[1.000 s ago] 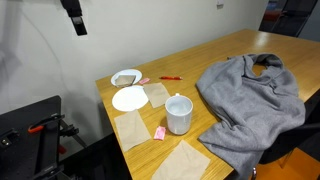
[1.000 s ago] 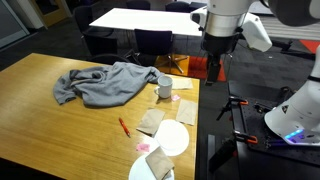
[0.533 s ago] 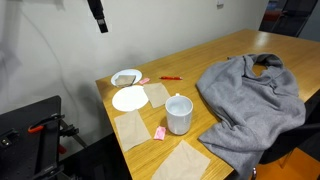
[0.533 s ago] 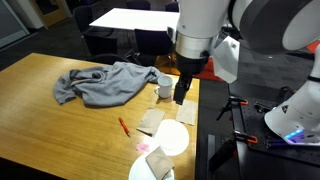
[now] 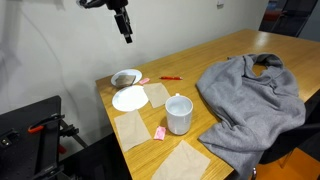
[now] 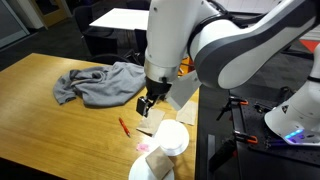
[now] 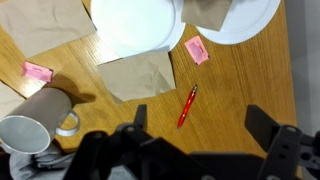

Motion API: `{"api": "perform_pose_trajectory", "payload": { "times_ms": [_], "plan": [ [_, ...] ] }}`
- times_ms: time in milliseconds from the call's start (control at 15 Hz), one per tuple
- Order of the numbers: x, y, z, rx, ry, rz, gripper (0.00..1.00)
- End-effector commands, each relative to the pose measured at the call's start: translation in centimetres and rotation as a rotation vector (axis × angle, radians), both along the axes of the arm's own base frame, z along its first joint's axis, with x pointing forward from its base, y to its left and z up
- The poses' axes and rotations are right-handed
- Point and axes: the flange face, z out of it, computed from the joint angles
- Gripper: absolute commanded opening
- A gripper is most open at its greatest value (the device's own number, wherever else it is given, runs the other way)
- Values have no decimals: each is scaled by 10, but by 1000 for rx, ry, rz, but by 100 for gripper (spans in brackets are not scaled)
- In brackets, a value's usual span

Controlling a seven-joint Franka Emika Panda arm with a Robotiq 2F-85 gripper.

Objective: Put the red pen inside the white mug

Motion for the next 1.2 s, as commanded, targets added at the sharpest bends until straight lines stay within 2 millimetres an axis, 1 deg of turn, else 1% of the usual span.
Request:
{"api": "perform_pose_trajectory", "payload": {
  "times_ms": [0,200,467,733,867,933,1067,1133],
  "plan": [
    [31,10,-26,-20,-60,-70,100],
    [50,10,-52,-63,-104,-126,100],
    [70,10,-85,-106,-130,-184,100],
    [82,16,-118,-112,-120,-205,100],
    [84,18,-133,-116,-89,-183,100],
    [76,13,-125,-119,-86,-181,100],
    [78,15,-136,-124,-76,-178,100],
    [79,15,-138,-125,-76,-178,100]
  ]
}}
